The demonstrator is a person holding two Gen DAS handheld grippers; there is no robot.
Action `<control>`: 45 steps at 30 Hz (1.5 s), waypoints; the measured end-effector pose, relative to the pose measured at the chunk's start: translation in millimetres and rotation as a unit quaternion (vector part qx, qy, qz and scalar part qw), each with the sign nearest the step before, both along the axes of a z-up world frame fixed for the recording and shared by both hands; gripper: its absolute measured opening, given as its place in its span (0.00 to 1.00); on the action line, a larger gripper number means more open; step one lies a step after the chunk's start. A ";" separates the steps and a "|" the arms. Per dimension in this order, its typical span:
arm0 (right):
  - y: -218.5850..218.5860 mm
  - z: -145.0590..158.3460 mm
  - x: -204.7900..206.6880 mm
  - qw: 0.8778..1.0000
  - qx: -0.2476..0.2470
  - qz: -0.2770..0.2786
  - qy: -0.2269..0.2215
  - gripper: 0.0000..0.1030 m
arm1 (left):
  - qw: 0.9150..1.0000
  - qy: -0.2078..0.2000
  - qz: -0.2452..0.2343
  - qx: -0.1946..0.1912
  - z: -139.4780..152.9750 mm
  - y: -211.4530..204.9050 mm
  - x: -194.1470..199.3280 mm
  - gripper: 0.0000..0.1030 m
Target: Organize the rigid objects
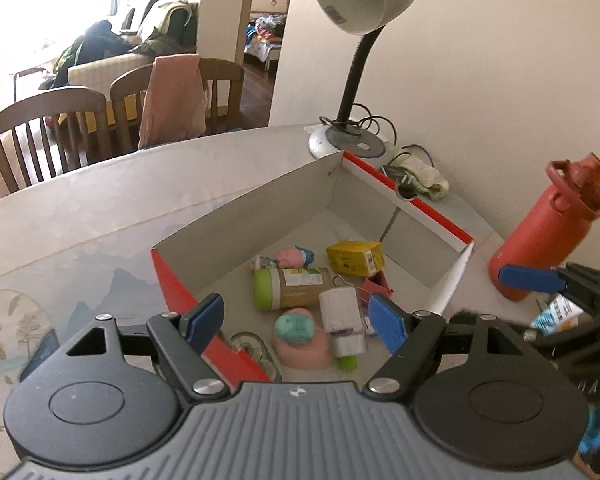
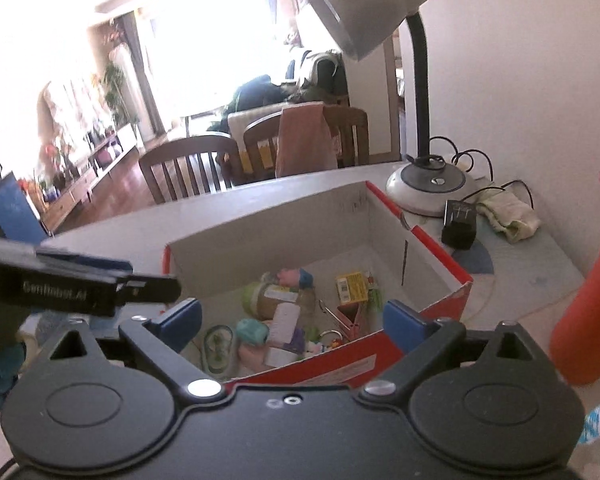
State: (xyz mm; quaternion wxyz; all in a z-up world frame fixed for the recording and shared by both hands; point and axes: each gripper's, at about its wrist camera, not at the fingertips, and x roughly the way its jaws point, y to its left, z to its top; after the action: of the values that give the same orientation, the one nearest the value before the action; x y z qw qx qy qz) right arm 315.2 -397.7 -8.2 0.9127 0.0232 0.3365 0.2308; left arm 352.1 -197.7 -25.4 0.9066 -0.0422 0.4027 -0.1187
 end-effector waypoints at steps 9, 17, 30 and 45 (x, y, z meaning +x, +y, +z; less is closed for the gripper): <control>-2.5 11.9 -28.6 0.999 0.028 -0.014 -0.016 0.99 | 1.000 -0.013 -0.002 0.002 10.0 12.9 -34.8 0.81; -1.8 19.5 -50.9 0.998 0.041 -0.035 -0.026 0.99 | 0.999 -0.029 -0.012 -0.011 17.8 20.1 -59.6 0.93; 3.1 26.6 -76.1 0.998 0.044 -0.033 -0.028 0.99 | 0.998 -0.052 -0.024 -0.002 27.3 18.5 -88.3 1.00; 2.7 29.8 -85.7 0.998 0.047 -0.039 -0.024 0.99 | 0.997 -0.072 -0.027 0.010 32.2 11.6 -101.1 1.00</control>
State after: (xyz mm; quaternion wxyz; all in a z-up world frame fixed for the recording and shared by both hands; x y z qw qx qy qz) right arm 229.4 -394.9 21.6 0.9268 0.0738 0.3016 0.2114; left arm 251.0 -186.1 6.8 0.9301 -0.0137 0.3385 -0.1417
